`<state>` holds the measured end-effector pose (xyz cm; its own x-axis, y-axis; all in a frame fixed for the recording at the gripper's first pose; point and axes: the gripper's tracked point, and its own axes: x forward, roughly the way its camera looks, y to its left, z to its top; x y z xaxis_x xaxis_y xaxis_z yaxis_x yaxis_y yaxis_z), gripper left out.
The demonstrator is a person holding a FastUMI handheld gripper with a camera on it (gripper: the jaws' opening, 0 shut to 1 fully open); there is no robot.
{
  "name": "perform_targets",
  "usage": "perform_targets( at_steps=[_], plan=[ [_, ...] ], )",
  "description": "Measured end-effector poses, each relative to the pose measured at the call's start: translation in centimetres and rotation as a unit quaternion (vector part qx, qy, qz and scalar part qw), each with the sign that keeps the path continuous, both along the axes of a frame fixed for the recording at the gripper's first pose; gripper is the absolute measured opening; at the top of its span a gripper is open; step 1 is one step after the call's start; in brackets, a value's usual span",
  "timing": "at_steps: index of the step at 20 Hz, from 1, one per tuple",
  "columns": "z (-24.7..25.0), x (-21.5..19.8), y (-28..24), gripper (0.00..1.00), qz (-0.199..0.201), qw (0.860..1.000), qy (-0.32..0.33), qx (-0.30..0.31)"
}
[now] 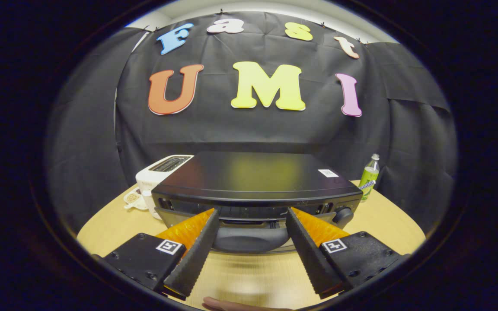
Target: Open the toaster oven, put the food inside, and close the toaster oven door.
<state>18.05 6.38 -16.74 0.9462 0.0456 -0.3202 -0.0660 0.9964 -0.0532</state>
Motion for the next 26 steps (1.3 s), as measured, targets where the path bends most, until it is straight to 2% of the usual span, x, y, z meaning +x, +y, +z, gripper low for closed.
perform_targets(
  at_steps=[9, 12, 16, 21, 24, 26],
  plan=[
    [-3.7, -5.7, -0.5, 1.0, -0.001, 0.999, 0.032, -0.002],
    [-5.6, -7.1, -0.5, 1.0, -0.01, 0.998, 0.055, -0.006],
    [-8.1, -8.9, -0.5, 1.0, 0.003, 0.994, 0.105, -0.02],
    [-10.2, -9.3, -1.7, 1.0, -0.007, 0.987, 0.16, 0.006],
    [-9.7, -9.3, -2.3, 1.0, -0.013, 0.986, 0.166, 0.016],
    [-8.7, -9.8, -1.8, 1.0, -0.001, 0.985, 0.171, 0.038]
  ],
)
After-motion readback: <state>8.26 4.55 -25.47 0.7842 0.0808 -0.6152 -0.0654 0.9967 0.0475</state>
